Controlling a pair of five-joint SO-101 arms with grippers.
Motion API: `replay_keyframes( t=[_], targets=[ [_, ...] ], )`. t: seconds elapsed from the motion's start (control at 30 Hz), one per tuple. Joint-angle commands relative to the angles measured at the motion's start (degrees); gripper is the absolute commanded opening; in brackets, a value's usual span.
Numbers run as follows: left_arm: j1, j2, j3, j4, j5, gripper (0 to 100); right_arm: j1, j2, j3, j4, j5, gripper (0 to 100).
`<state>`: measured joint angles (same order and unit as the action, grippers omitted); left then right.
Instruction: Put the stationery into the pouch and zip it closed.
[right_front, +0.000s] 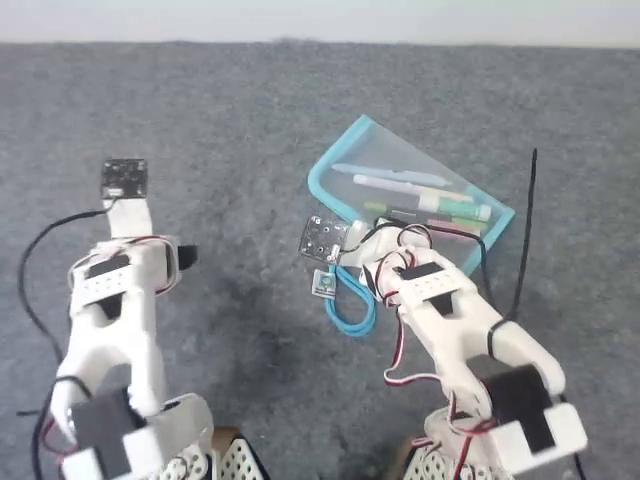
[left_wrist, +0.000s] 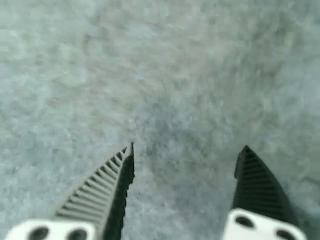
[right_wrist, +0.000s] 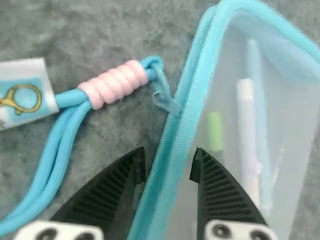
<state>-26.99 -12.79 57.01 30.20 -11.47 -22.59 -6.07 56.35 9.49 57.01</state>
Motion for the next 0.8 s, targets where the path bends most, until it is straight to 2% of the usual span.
replay_keyframes(
  t=[0.0,0.33,0.77],
  targets=[
    [-0.62,3.69,-5.05,1.23,-0.7,31,1.89,1.1,-1.76,-4.26,2.81,14.8],
    [-0.62,5.01,-6.2,2.2,-0.7,31,2.68,5.49,-1.85,-13.23,3.96,11.8],
    [-0.62,5.01,-6.2,2.2,-0.7,31,6.02,7.78,-1.58,-19.21,3.96,11.0]
  ],
)
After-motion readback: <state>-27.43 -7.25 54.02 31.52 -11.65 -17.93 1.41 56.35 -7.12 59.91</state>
